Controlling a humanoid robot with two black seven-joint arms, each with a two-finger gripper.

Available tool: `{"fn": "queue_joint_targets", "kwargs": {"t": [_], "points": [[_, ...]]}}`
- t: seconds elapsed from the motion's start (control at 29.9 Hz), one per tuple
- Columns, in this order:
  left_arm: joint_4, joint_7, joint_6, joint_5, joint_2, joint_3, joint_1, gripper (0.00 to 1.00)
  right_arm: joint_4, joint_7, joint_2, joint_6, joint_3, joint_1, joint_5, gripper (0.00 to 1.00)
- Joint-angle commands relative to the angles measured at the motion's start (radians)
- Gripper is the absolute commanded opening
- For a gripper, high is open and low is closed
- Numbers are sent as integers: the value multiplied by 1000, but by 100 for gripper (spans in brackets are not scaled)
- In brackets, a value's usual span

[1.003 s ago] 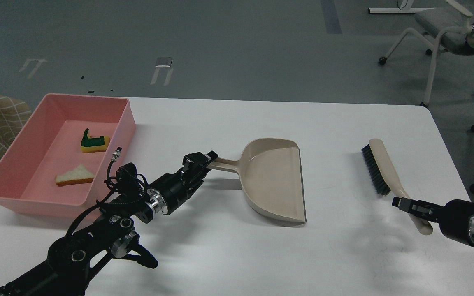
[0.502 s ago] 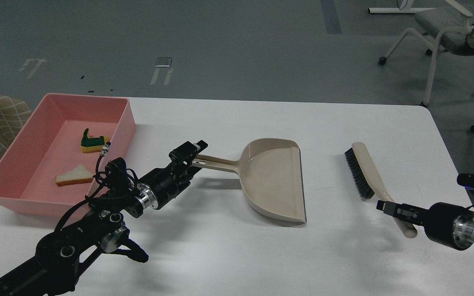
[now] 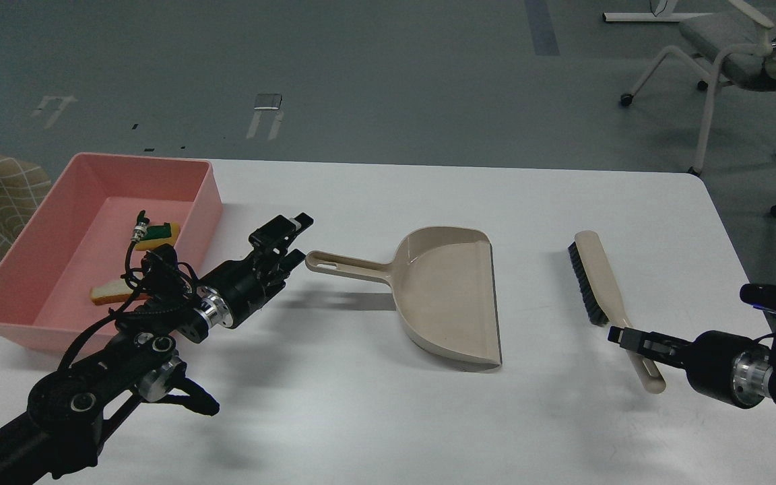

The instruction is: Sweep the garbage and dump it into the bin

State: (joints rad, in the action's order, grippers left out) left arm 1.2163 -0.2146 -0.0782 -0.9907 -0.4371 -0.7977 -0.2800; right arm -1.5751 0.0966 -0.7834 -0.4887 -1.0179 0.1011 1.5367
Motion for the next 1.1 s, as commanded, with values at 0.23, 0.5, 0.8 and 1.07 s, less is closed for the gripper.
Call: {"fn": "queue_joint_targets", "kwargs": {"t": [0.23,0.5,0.8,1.07], "points": [[31,3,0,14,-51,-8,-10,83,-48,-6,-10,0,-45,-3,-6,78],[43,3,-6,101,-123,-26,-57,84,-92,-8,-22,0,-207,-24,-10,100],[48,-28,-70,273,-180,-141,-88,92,-71,-8,109,0,-546,-26,-44,100],[40,-35,-86,389,-147,-256,-88,97,47,-9,409,0,-703,2,-218,100]]}}
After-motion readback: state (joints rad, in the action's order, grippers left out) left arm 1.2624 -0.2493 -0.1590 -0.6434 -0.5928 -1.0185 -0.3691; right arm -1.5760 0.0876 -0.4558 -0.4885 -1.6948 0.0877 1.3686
